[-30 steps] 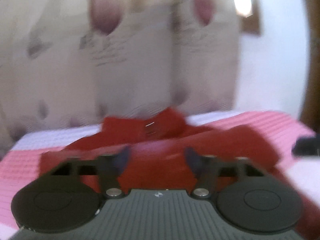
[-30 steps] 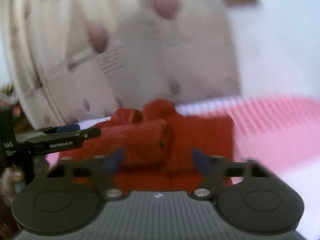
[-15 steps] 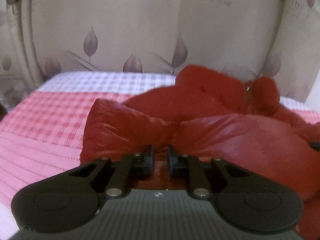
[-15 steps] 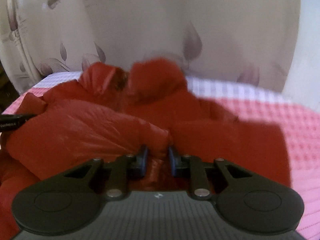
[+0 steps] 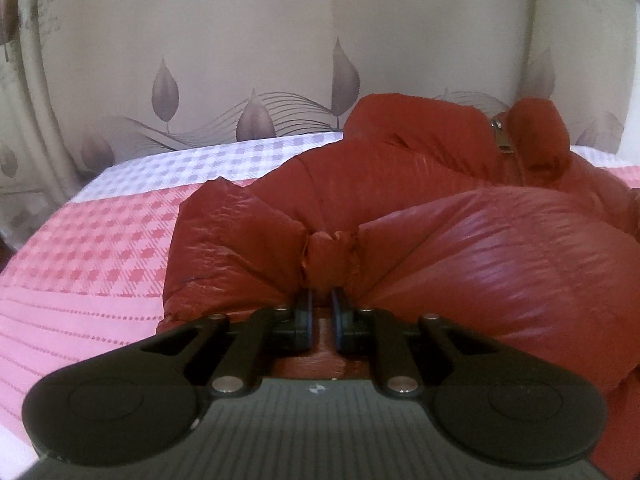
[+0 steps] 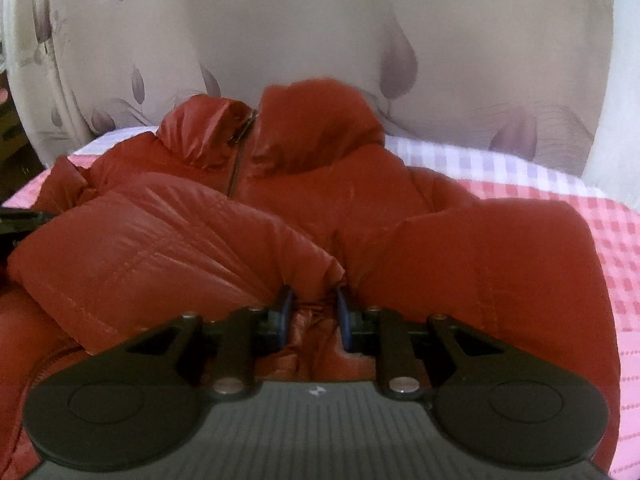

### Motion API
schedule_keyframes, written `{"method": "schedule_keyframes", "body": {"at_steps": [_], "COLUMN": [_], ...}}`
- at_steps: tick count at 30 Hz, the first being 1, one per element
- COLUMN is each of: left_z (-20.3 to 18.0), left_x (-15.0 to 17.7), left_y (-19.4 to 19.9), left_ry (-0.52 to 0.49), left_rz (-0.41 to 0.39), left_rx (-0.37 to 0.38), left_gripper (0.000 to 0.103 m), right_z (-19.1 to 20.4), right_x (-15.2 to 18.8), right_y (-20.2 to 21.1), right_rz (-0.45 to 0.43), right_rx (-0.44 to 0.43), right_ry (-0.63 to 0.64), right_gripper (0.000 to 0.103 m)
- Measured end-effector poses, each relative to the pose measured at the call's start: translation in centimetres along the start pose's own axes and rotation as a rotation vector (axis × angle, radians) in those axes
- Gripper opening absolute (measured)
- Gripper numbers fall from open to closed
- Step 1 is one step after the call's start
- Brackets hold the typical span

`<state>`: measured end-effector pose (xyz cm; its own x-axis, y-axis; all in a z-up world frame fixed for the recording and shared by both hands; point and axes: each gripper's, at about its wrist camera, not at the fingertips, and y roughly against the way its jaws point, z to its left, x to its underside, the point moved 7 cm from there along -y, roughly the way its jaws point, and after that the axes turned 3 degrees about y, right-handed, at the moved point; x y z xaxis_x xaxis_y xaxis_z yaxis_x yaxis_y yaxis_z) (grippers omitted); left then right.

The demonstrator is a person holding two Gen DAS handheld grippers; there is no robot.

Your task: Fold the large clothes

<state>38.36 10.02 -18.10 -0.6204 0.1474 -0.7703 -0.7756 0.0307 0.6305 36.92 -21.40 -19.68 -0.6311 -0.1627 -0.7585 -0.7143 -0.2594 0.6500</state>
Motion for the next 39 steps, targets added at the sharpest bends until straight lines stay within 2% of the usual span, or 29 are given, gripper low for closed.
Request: {"method": "schedule_keyframes", "body": {"at_steps": [4,5,6,9,12,13,16,19,23,27,29,32,34,35,36,37,38,39], "left_z": [-1.0,-1.4,-1.8,-4.5,-8.3,-9.3,-10.4,-10.0,-10.4,-10.4,-10.6,-11.0,-10.9,-10.5,-9.7,-8.8,-7.8,-6.9], "left_x": [-0.9,-1.4,-1.9,-3.7,-4.2,-4.0,-3.2,-2.3,-1.4,-0.4,-0.3,-0.6,-1.2,-1.5,-1.8,-1.9,-1.6,-1.1], "left_y": [2.3,3.6,4.8,6.8,5.7,4.9,3.5,2.3,1.4,1.2,1.1,1.6,3.3,5.1,7.5,10.1,12.7,15.2], "left_ry": [-0.089,-0.092,-0.076,-0.05,-0.068,-0.072,-0.11,-0.065,-0.09,-0.096,-0.119,-0.161,-0.208,-0.19,-0.143,-0.113,-0.108,-0.117], "left_rz": [-0.031,-0.065,-0.096,-0.128,-0.063,-0.036,-0.025,0.021,0.026,-0.012,-0.029,-0.047,-0.036,-0.033,-0.057,-0.091,-0.125,-0.164], "left_rx": [-0.065,-0.05,-0.018,0.092,0.185,0.198,0.177,0.223,0.219,0.207,0.18,0.15,0.135,0.166,0.231,0.289,0.303,0.301], "left_gripper": [0.018,0.018,0.018,0.018,0.018,0.017,0.017,0.017,0.017,0.017,0.017,0.018,0.019,0.029,0.04,0.061,0.081,0.089], "right_z": [-0.2,-0.2,-0.1,1.0,3.3,3.7,3.7,3.0,3.0,3.2,2.8,2.9,2.6,2.1,1.5,1.2,0.8,0.5], "right_x": [-1.2,-1.8,-2.8,-5.4,-6.6,-6.5,-4.9,-3.0,-1.8,-1.2,-1.4,-1.4,-1.6,-1.7,-1.8,-1.5,-0.7,0.6], "right_y": [1.0,2.1,3.5,6.4,5.4,4.6,1.5,0.3,-0.9,-0.9,-1.3,-0.8,0.7,2.2,5.2,8.2,11.3,14.5], "right_rz": [0.02,0.015,-0.027,-0.121,-0.101,-0.085,-0.002,0.017,0.026,-0.022,-0.02,-0.04,-0.042,-0.034,-0.071,-0.124,-0.162,-0.175], "right_rx": [0.009,0.032,0.045,-0.025,-0.062,-0.057,-0.049,-0.058,-0.059,-0.031,-0.048,-0.046,-0.042,-0.026,-0.033,-0.062,-0.091,-0.126], "right_ry": [0.013,0.028,0.041,0.023,0.069,0.094,0.101,0.079,0.063,0.076,0.055,0.056,0.055,0.012,-0.064,-0.106,-0.134,-0.149], "right_gripper": [0.025,0.025,0.025,0.025,0.026,0.026,0.024,0.024,0.024,0.024,0.024,0.025,0.026,0.031,0.038,0.068,0.101,0.103]}}
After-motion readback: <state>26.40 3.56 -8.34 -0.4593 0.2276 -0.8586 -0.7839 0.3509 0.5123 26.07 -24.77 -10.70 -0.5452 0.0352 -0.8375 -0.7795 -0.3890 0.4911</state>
